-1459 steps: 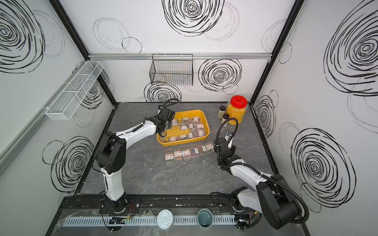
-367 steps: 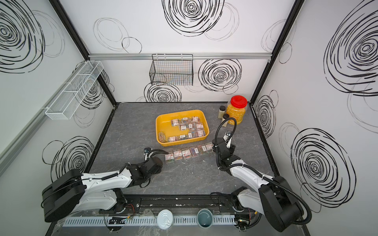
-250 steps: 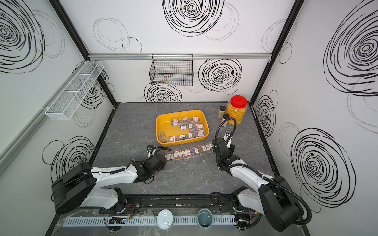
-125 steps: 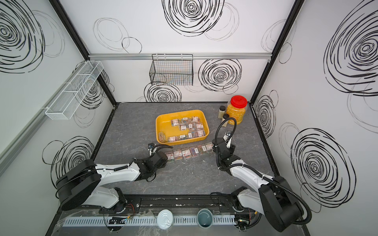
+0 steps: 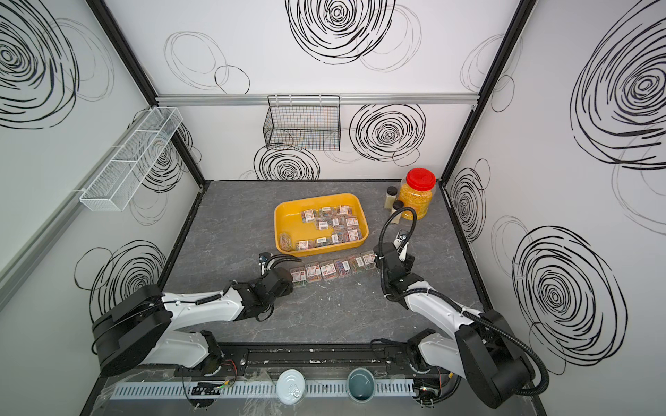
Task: Take the paper clips out of the storage box
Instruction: Place the boxed paper clips at the center of the board.
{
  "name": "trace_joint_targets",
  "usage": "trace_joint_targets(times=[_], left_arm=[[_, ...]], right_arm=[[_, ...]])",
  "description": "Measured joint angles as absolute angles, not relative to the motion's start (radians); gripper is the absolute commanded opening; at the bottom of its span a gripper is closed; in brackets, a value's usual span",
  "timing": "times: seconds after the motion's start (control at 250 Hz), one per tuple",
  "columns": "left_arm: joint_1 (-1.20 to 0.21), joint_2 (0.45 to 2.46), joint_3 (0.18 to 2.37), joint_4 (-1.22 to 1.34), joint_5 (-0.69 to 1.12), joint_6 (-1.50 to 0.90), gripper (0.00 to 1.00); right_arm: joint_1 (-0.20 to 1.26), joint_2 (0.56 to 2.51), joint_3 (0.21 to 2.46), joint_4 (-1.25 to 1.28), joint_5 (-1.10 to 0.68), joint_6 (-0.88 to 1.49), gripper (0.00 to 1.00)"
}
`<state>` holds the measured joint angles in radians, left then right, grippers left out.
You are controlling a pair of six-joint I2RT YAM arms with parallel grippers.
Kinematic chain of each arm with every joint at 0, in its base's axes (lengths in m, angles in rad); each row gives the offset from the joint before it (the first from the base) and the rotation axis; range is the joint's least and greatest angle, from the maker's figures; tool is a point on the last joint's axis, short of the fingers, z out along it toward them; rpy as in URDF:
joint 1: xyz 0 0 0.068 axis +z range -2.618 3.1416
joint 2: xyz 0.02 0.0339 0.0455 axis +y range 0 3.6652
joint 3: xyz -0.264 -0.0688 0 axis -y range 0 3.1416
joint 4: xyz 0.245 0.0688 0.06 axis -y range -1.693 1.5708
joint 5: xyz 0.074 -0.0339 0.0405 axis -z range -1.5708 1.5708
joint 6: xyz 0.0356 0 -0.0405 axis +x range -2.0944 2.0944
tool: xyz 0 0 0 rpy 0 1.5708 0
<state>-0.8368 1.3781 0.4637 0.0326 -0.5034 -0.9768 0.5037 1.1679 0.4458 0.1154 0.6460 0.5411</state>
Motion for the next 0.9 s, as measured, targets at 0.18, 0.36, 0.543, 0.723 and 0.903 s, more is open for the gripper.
trace_joint_targets(times=[0.18,0.36,0.543,0.723,0.903], left_arm=[[-0.837,1.355,0.438,0.040,-0.493,-0.977,0.68],[-0.836,1.323,0.408,0.061,-0.486,-0.978,0.65],[-0.833,1.314,0.379,0.105,-0.445,-0.977,0.62],[-0.831,1.314,0.374,0.152,-0.407,-0.976,0.61],[-0.827,1.320,0.371,0.175,-0.389,-0.977,0.59]], right_arm=[[0.504,1.168,0.446,0.115,0.646,0.541,0.78],[0.504,1.168,0.446,0.115,0.646,0.541,0.78],[0.508,1.169,0.446,0.115,0.646,0.541,0.78],[0.510,1.175,0.446,0.115,0.649,0.541,0.77],[0.514,1.178,0.446,0.115,0.650,0.541,0.77]])
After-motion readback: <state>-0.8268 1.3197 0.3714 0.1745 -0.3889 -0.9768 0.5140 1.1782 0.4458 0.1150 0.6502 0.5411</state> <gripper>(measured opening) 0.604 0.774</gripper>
